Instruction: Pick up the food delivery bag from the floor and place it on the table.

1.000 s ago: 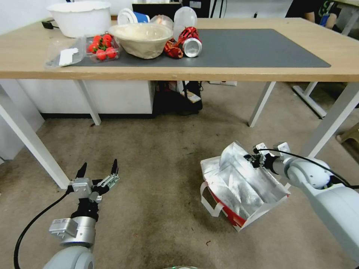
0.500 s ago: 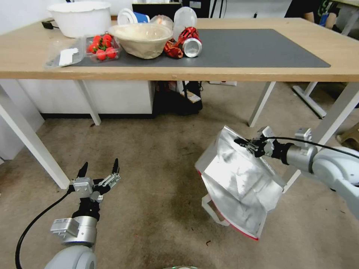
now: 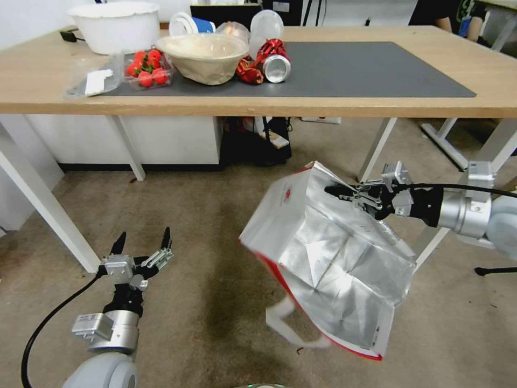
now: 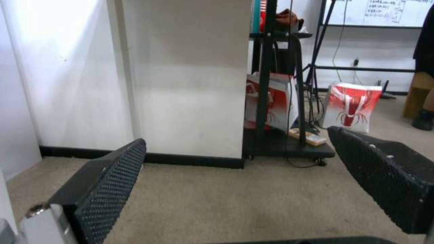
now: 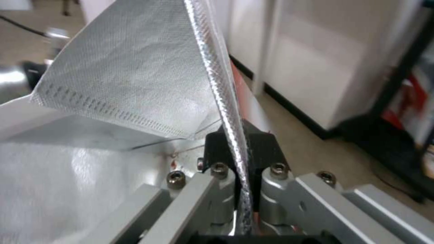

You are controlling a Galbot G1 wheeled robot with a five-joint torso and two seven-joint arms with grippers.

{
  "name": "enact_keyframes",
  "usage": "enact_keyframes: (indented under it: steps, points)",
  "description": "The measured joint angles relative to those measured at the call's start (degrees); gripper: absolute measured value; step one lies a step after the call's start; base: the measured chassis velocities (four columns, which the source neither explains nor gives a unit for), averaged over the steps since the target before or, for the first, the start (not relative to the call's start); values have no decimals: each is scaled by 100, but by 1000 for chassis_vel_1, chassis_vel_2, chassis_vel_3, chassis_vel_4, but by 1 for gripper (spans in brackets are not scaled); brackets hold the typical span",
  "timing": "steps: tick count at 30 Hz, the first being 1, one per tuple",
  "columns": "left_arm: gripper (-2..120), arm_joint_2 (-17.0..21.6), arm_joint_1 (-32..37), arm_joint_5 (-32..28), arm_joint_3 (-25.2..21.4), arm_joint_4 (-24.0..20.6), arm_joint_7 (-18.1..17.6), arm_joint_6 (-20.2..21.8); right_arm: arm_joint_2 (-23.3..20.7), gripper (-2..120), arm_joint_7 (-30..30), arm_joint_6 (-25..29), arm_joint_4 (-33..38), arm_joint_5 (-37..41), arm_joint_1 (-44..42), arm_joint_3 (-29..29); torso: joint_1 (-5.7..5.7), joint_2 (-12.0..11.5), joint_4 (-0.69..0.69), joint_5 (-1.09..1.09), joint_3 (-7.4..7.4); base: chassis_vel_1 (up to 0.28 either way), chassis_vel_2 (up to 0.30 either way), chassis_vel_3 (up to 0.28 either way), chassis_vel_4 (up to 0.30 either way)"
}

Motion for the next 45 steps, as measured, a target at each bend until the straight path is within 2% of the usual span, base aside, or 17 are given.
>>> enact_keyframes:
  steps: [4, 5, 11, 33, 45]
  points:
    - [100, 9, -12, -1, -3, 0, 0, 0, -109, 0, -218, 147, 62, 151, -17, 50, 0, 0, 0, 1, 0, 0, 0, 0, 0]
    - [100, 15, -23, -2, -4, -5, 7, 4, -303, 0, -496, 307, 212, 436, -35, 106, 0, 0, 0, 1, 0, 0, 0, 0, 0]
    - [100, 43, -36, -30, -22, -13, 64, 4, -468, 0, -947, 407, 315, 968, -47, 110, 0, 0, 0, 1, 0, 0, 0, 0, 0]
    - [100, 55, -74, -151, -64, 10, 249, -38, -619, 0, -1026, 180, 509, 1280, -411, 183, 5, 26, 0, 1, 10, 0, 0, 0, 0]
    - [100, 47, -48, -172, -84, 17, 289, -89, -631, 0, -922, 91, 568, 1269, -595, 306, 13, 299, 0, 1, 273, 0, 0, 0, 0]
